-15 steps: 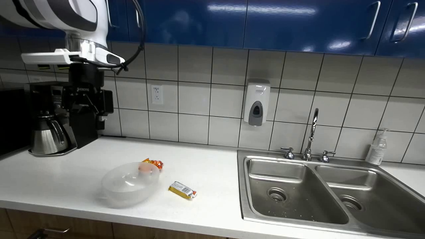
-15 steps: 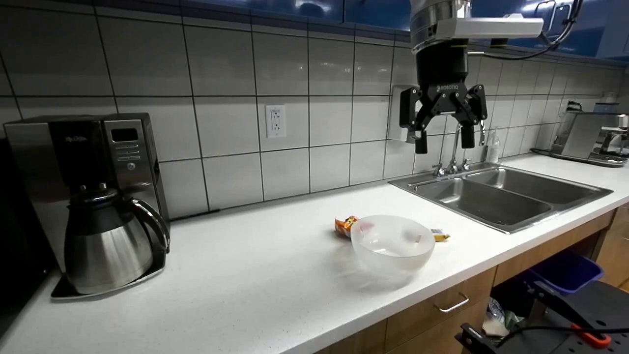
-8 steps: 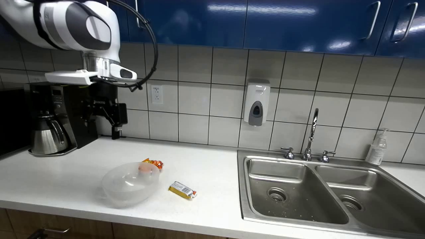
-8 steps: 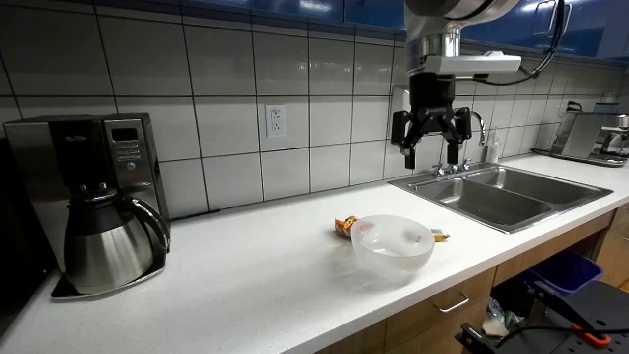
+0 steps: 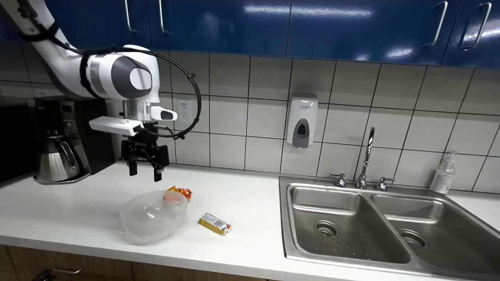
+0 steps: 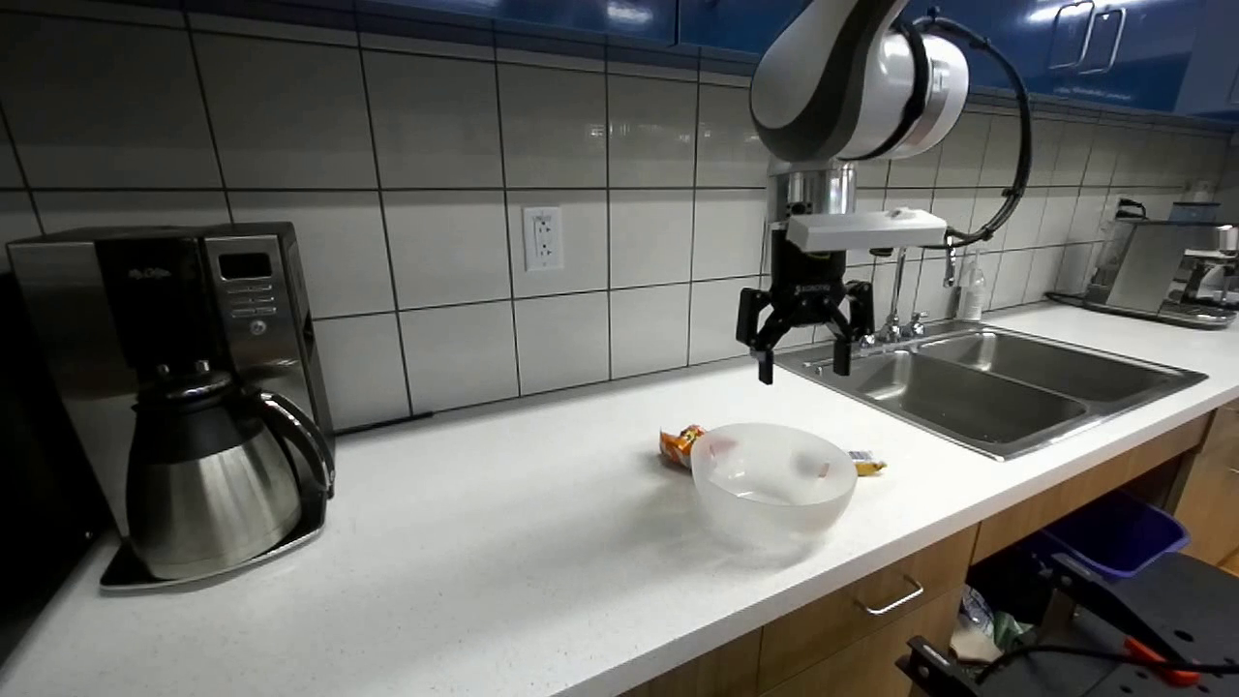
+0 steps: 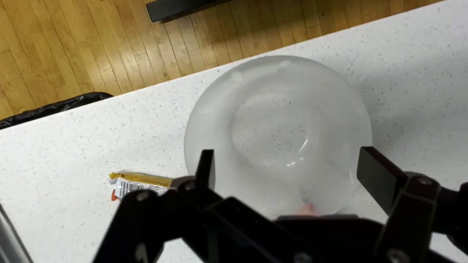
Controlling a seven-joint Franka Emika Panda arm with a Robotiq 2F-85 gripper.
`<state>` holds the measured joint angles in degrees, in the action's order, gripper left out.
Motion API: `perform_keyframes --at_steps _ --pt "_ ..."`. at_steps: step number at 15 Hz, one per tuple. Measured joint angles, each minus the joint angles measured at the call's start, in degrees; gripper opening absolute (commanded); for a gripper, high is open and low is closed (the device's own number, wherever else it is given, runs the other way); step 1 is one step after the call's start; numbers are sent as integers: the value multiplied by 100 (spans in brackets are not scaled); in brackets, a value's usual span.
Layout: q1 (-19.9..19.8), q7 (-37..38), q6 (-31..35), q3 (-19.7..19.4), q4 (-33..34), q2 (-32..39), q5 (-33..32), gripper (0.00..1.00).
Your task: Put the orange Cheetos packet inside the plastic bowl
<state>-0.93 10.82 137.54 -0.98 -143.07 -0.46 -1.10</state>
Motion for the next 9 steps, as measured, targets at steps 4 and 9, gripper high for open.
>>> perform_keyframes --at_steps 4,9 --pt "9 236 619 0 349 714 -33 100" --pt "77 567 905 -59 1004 1542 -46 100"
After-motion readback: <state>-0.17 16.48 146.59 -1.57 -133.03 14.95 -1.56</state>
